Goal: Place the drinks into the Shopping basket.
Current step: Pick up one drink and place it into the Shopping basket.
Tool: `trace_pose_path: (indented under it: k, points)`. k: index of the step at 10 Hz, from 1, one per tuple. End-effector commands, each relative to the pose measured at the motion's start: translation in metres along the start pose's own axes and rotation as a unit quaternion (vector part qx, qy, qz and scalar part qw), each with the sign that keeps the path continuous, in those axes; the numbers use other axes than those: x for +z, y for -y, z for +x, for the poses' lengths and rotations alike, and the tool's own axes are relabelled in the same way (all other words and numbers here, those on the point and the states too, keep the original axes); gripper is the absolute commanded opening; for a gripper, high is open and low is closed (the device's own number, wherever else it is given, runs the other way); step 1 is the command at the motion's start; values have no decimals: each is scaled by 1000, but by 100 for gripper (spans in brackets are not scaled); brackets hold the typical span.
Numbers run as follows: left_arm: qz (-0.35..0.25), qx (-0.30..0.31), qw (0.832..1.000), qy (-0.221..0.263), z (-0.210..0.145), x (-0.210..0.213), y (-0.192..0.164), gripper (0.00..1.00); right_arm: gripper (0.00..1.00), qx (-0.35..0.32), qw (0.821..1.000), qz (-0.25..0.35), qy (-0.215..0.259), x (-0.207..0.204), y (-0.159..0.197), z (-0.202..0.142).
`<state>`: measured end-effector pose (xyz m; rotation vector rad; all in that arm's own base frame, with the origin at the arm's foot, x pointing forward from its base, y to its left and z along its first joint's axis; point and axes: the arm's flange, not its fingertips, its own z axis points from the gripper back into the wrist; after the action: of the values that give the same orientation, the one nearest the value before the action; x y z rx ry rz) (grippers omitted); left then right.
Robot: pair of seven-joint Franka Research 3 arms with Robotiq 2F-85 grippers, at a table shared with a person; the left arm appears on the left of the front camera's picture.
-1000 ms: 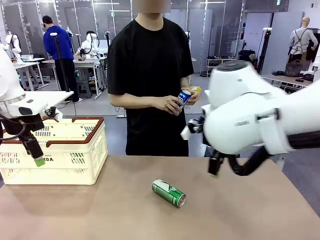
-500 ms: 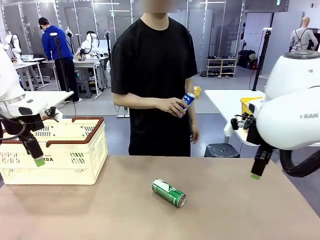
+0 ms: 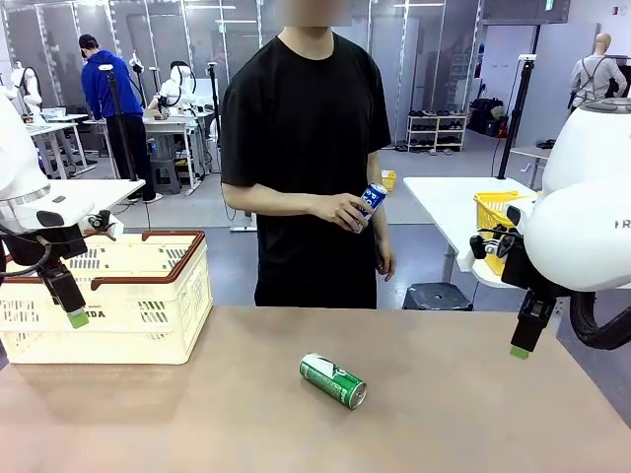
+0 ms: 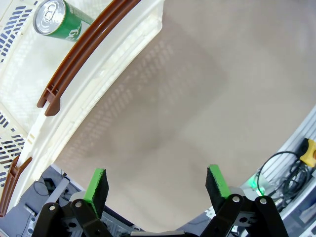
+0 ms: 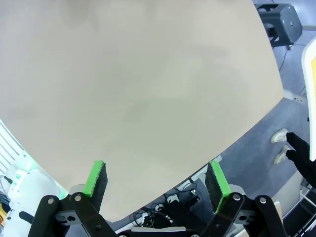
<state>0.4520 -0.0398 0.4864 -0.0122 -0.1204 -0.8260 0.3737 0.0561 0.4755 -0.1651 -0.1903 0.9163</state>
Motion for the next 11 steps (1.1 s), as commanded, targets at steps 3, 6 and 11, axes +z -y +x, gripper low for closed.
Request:
trace_pose_path:
  k: [3, 6, 11]
  points:
    - [-7, -42, 998, 40, 7, -3, 5, 100, 100, 0, 1000, -1, 2, 2, 1, 1]
    - [-1, -116, 992, 54, 26, 6, 43, 100, 100, 0, 1000, -1, 2, 2, 1, 1]
    - [2, -286, 957, 38, 138, 7, 114, 100, 100, 0, 1000, -1, 2, 2, 1, 1]
